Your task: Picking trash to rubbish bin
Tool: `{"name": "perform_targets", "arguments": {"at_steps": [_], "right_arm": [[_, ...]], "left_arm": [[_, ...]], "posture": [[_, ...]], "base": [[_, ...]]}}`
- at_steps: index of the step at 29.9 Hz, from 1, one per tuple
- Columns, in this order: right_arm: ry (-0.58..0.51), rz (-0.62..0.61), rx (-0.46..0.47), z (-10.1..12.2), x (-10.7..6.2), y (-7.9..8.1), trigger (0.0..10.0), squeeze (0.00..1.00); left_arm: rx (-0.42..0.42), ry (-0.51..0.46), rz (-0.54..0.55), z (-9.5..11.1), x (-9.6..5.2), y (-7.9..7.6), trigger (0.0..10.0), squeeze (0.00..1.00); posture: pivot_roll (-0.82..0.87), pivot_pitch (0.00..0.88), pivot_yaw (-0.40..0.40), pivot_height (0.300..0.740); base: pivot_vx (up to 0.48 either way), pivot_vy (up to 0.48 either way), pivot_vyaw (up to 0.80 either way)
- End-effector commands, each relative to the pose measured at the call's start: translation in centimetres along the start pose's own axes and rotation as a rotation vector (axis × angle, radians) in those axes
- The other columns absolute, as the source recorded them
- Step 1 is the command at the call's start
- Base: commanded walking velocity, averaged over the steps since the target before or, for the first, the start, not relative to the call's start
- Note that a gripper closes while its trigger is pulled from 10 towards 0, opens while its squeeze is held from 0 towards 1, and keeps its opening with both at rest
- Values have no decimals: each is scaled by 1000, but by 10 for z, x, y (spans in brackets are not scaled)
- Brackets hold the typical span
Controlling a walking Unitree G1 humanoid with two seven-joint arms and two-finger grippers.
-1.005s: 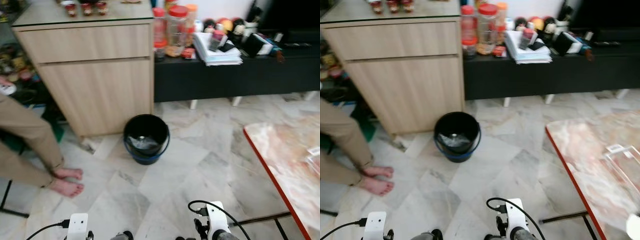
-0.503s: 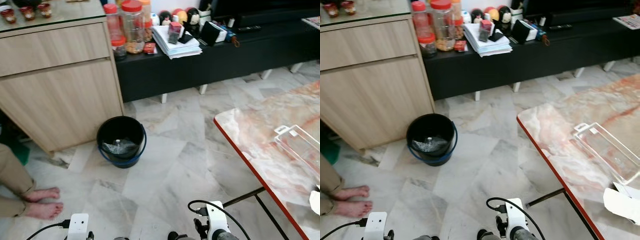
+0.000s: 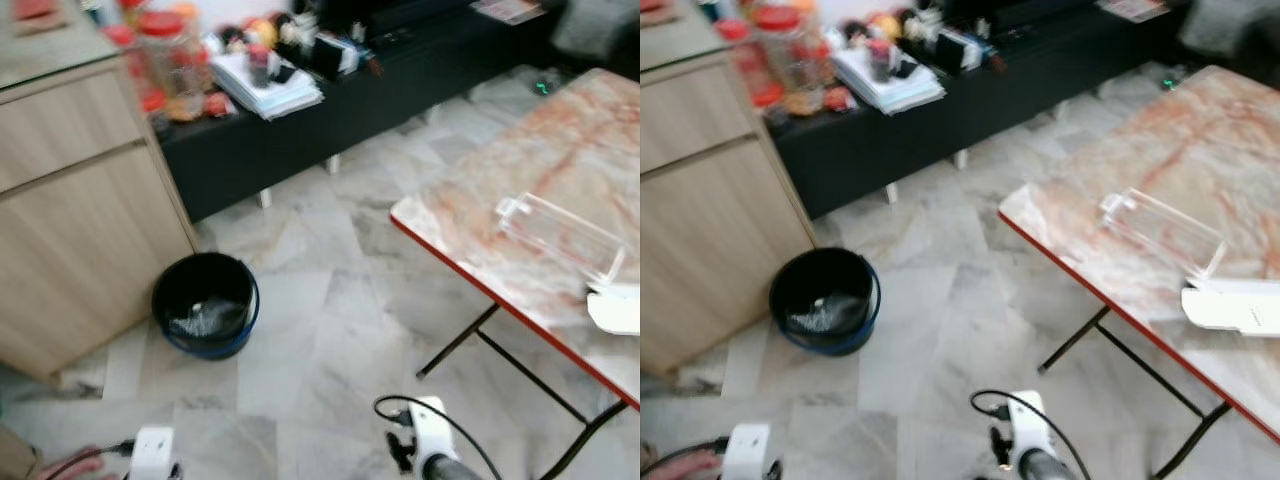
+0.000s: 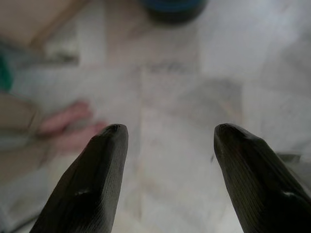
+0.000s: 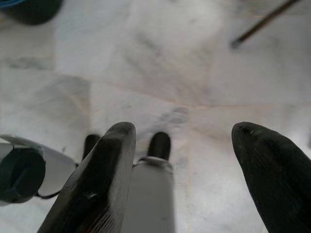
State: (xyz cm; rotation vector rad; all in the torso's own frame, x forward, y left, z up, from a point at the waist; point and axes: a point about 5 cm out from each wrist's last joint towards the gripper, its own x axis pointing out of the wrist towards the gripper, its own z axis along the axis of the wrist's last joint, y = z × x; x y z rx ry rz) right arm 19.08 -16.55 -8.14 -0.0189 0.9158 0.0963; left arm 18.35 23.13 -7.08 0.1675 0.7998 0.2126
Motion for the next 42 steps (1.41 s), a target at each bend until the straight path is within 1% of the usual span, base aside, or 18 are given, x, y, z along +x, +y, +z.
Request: {"name": "perform_targets", "arguments": {"at_steps": [1,7,13,17,21,23,24,34,36,38,42], "right_arm": [[14,13,12,-3,0,7,10000,0],[13,12,9,-3,1,8,10000,0],[-33,2,43,11,3,6,10000,0],[-55,3,43,18,4,6,10000,0],[-65,-2,57,20,4,7,10000,0],[-64,-2,58,20,4,7,10000,0],[-59,0,68,19,4,8,10000,0],[-34,-38,66,9,2,2,10000,0],[-22,-34,61,5,1,2,10000,0],[-19,-39,58,3,1,2,10000,0],[-29,-48,71,3,1,2,10000,0]], "left_arm": [[19,85,3,-24,-7,4,10000,0],[22,86,7,-25,-7,6,10000,0],[25,47,9,-15,-4,7,10000,0],[22,36,12,-11,-3,9,10000,0],[26,36,12,-11,-3,10,10000,0],[29,41,12,-13,-3,10,10000,0],[31,47,12,-14,-4,10,10000,0],[47,79,5,-24,-7,9,10000,0],[80,92,5,-28,-8,9,10000,0],[95,103,9,-29,-9,10,10000,0],[99,109,10,-31,-9,11,10000,0]], "posture": [[116,153,-25,740],[121,147,-24,740],[127,152,-21,740],[129,160,-22,740],[125,169,-13,740],[124,170,-11,740],[124,170,-11,740],[125,176,-10,740],[128,176,-10,740],[128,174,-9,740],[131,167,-9,740]], "base": [[0,0,-781],[0,0,-781],[0,0,-780],[0,0,0],[0,0,0],[0,0,0],[0,0,-788],[0,0,-784],[0,0,-781],[0,0,-781],[0,-480,-316]]}}
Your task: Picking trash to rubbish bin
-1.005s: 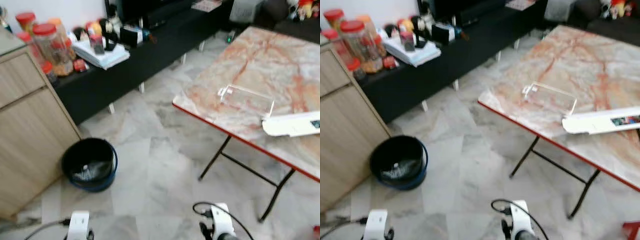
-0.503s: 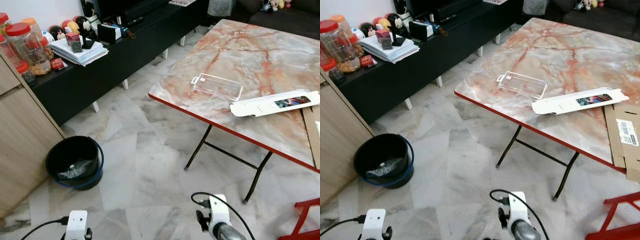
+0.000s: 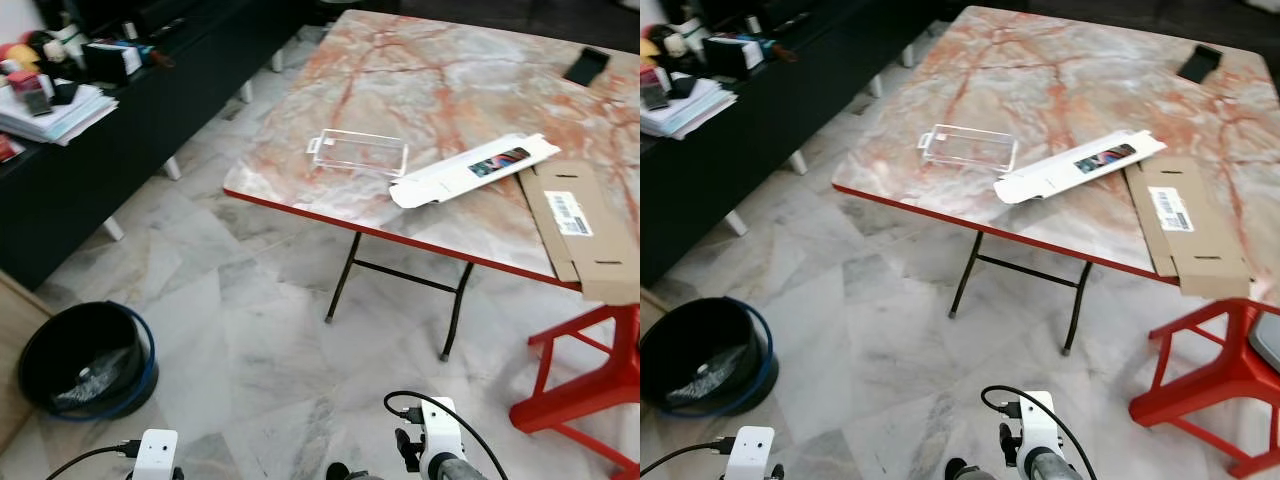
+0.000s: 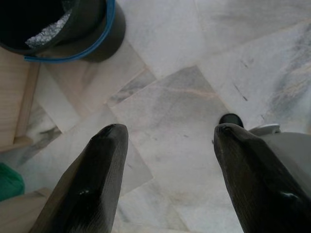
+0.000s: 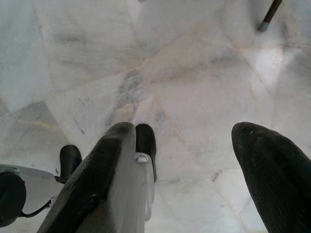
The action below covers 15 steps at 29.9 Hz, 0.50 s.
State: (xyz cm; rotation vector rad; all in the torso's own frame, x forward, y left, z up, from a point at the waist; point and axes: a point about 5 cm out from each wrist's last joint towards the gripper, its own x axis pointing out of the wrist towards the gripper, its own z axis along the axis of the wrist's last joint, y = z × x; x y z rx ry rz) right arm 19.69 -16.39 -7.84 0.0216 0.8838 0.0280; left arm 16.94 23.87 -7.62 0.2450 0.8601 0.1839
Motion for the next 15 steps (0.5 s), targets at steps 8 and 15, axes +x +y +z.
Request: {"name": "perform_targets", "arguments": {"at_steps": [8,15], "right_arm": [[-3,-23,-5,1,0,0,10000,0],[-27,-23,4,5,1,-1,10000,0]], "left_arm": [[16,54,5,-15,-4,1,10000,0],[21,56,3,-15,-4,2,10000,0]], "posture": [[131,153,-7,740],[128,140,-3,740]], "base": [[0,-444,0],[0,-411,-673]]}}
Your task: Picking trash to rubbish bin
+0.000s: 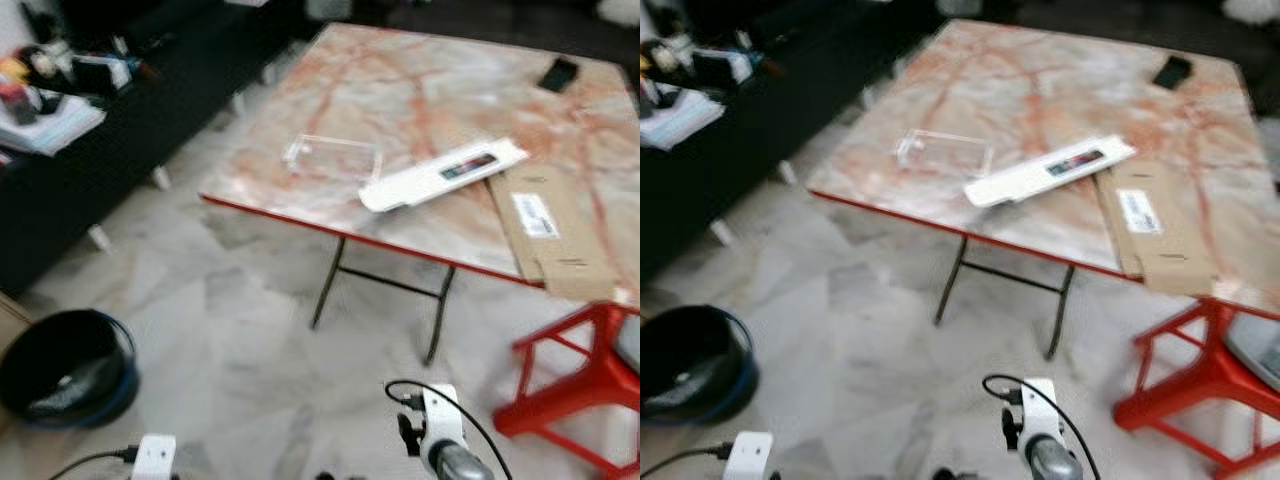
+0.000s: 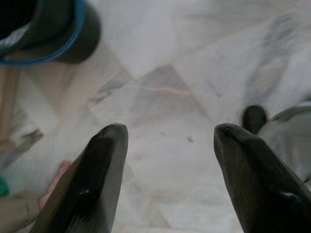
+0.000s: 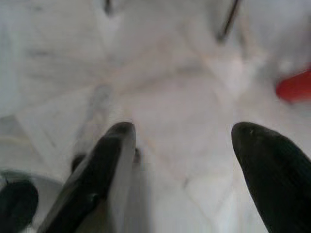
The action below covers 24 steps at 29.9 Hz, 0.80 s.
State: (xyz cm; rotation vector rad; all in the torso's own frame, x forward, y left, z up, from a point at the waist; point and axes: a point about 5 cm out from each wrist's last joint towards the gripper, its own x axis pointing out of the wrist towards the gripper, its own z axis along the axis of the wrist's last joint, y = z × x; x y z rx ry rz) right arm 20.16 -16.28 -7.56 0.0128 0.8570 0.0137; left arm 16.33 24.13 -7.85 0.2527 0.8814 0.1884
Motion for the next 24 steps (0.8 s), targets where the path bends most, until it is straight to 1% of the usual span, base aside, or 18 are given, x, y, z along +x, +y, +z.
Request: {"name": "perform_targets", "arguments": {"at_steps": [1,3,8,11,12,14,15,16,17,18,20,22,24], "right_arm": [[-5,-7,5,0,0,-2,10000,0],[-7,-2,2,1,0,-1,10000,0],[-4,1,1,0,0,-1,10000,0],[-10,15,-15,1,0,1,10000,0],[-24,39,-40,5,1,4,10000,0],[-37,51,-53,8,1,5,10000,0],[-82,65,-54,18,2,7,10000,0],[-82,65,-54,18,2,7,10000,0],[-132,82,-54,29,4,9,10000,0],[-150,88,-54,34,4,10,10000,0],[-235,114,-59,55,5,13,10000,0],[-292,128,-55,69,5,14,10000,0],[-334,139,-56,78,5,16,10000,0]], "left_arm": [[15,34,-2,-9,-2,-1,10000,0],[14,33,-2,-8,-2,-1,10000,0],[11,24,0,-6,-1,-2,10000,0],[27,8,0,-3,-1,-1,10000,0],[43,-46,20,8,1,1,10000,0],[51,-78,35,14,2,2,10000,0],[42,-152,48,30,4,3,10000,0],[42,-152,48,30,4,3,10000,0],[35,-237,57,50,6,3,10000,0],[33,-267,61,57,6,4,10000,0],[32,-390,81,84,6,6,10000,0],[20,-462,90,100,4,6,10000,0],[14,-512,92,109,2,6,10000,0]], "posture": [[128,140,-3,740],[127,136,-4,740],[125,125,-5,740],[122,120,-5,740],[126,117,-6,740],[133,120,-9,740],[138,120,-10,740],[138,120,-10,740],[138,122,-10,740],[138,122,-10,740],[133,124,-9,740],[126,126,-10,740],[126,126,-10,740]], "base": [[0,-409,0],[0,-315,0],[0,0,0],[0,0,0],[0,0,0],[0,0,0],[0,0,0],[0,0,0],[0,0,0],[0,0,0],[0,0,0],[0,0,0],[0,0,0]]}}
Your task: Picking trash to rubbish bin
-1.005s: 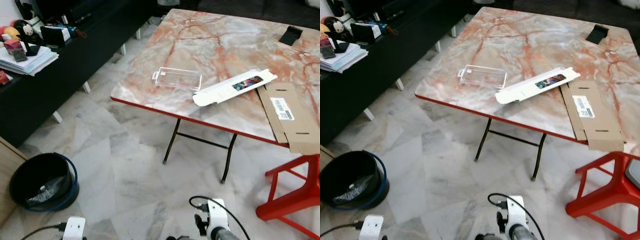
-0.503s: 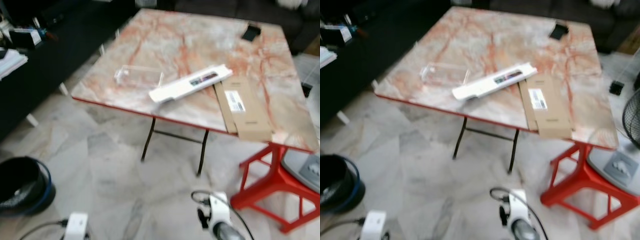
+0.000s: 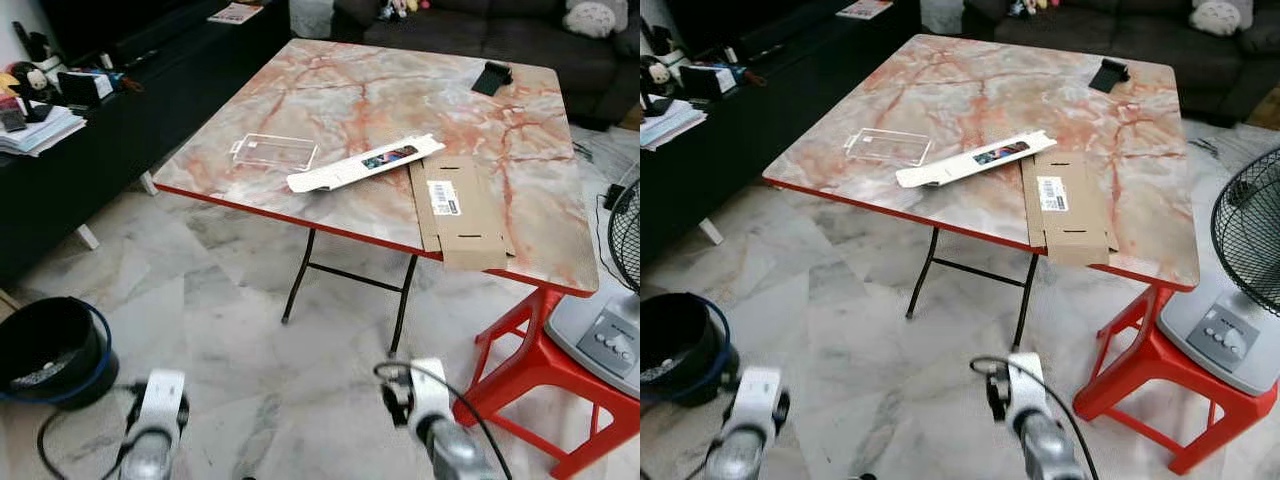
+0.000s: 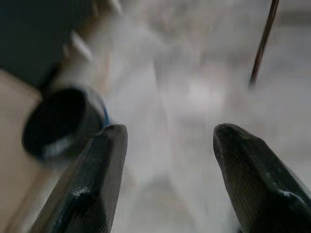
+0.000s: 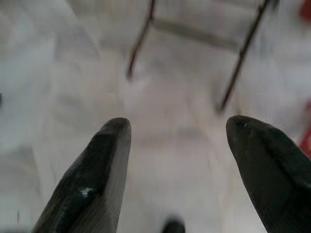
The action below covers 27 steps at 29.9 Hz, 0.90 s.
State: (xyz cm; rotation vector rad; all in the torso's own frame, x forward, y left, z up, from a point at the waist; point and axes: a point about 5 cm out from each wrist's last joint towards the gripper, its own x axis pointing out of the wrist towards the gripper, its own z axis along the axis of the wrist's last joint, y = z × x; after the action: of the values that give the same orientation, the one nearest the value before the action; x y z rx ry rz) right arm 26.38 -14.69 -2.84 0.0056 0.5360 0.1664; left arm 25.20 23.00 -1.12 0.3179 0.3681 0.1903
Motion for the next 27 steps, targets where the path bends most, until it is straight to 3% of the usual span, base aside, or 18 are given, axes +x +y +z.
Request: {"name": "perform_targets", "arguments": {"at_steps": [1,3,6,9,10,11,13,14,18,26,27], "right_arm": [[-17,0,15,1,-1,0,10000,0],[-18,1,15,1,-1,0,10000,0],[-308,31,23,69,12,5,10000,0],[-444,62,21,105,14,13,10000,0],[-444,62,21,105,14,13,10000,0],[-502,71,24,122,15,17,10000,0],[-532,79,24,131,15,19,10000,0],[-589,93,33,148,14,23,10000,0],[-668,108,58,175,12,32,10000,0],[-684,90,81,185,13,36,10000,0],[-687,93,87,186,13,38,10000,557]], "left_arm": [[17,-6,5,-2,-2,2,10000,0],[18,-7,7,-2,-2,2,10000,0],[11,-245,10,44,5,-8,10000,0],[19,-401,-14,78,4,-20,10000,0],[19,-401,-14,78,4,-20,10000,0],[5,-464,-21,97,5,-24,10000,0],[1,-491,-23,106,6,-26,10000,0],[-10,-548,-31,125,6,-30,10000,0],[-37,-654,-31,160,5,-34,10000,0],[-72,-715,-33,185,5,-30,10000,0],[-74,-712,-43,186,6,-31,10000,0]], "posture": [[126,126,-10,740],[123,128,-9,740],[117,139,-5,740],[118,138,-6,740],[118,138,-6,740],[118,138,-5,740],[118,138,-5,740],[117,138,-3,740],[114,142,2,740],[123,148,7,740],[120,151,8,740]], "base": [[0,0,0],[0,0,0],[0,0,0],[0,0,0],[0,0,0],[0,0,0],[0,0,0],[0,0,0],[0,0,0],[0,0,0],[0,0,0]]}}
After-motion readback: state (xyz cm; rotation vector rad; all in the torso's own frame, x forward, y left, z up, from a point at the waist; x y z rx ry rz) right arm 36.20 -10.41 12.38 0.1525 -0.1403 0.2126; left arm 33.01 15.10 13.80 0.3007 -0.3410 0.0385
